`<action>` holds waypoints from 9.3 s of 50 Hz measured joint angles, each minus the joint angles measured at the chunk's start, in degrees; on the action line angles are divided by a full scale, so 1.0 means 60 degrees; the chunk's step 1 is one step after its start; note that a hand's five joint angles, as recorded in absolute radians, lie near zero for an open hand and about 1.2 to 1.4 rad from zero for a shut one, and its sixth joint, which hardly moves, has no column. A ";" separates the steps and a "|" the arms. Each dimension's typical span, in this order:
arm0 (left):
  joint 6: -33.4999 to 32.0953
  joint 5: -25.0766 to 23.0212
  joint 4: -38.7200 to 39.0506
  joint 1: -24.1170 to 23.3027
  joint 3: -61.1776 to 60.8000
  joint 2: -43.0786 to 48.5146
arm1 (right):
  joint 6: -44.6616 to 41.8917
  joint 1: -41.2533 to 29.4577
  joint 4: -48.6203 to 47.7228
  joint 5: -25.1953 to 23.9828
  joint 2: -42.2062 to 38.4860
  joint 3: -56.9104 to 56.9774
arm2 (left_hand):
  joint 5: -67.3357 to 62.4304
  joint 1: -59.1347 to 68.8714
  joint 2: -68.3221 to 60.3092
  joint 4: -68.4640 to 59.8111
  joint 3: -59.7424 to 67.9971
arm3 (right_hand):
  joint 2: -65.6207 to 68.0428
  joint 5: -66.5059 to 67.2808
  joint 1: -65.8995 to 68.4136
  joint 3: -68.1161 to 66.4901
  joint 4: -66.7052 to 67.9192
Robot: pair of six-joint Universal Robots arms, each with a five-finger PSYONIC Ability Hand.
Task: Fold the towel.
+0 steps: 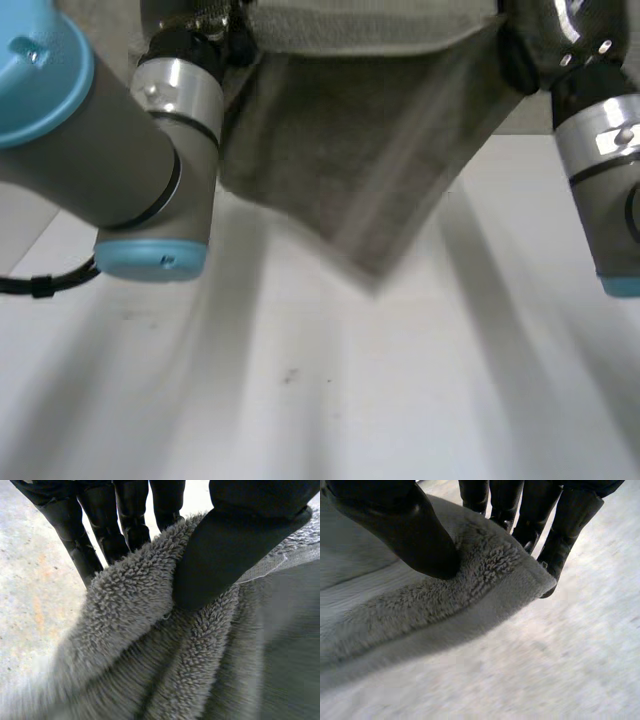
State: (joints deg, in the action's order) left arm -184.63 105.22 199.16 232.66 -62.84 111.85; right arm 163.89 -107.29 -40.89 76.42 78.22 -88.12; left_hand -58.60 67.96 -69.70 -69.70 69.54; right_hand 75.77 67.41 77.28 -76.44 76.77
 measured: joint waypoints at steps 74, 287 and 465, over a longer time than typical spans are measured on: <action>-0.0900 -0.3509 -0.2154 0.2993 -0.4036 0.0817 | -0.1278 0.1393 0.3442 -0.0320 -0.0550 -0.2962 | 0.7011 -0.6915 0.7197 0.7192 -0.7162 | 0.0000 0.0000 0.0000 -0.0001 0.0000; -0.2240 -0.2766 0.0931 0.3154 -0.7564 -0.0912 | -0.1474 0.0709 0.6106 0.0051 -0.0055 -0.1918 | 0.0012 0.0001 0.0038 0.0047 -0.0027 | 0.0113 0.0000 0.0000 -0.0046 0.0001; -0.2444 -0.3686 -0.1303 0.3019 -0.0869 0.2012 | -0.2330 0.0927 0.7133 0.2073 -0.3450 0.4596 | 0.9491 -0.9645 1.0025 1.0019 -0.9996 | -1.0260 -1.0691 -1.0681 1.0427 -1.0326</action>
State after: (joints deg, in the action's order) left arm -199.29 83.10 191.35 250.78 -68.06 123.93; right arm 149.91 -101.73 1.91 88.86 57.52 -60.54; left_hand -1.65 10.09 -9.55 -9.58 9.57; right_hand 14.21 3.27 13.19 -13.88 14.82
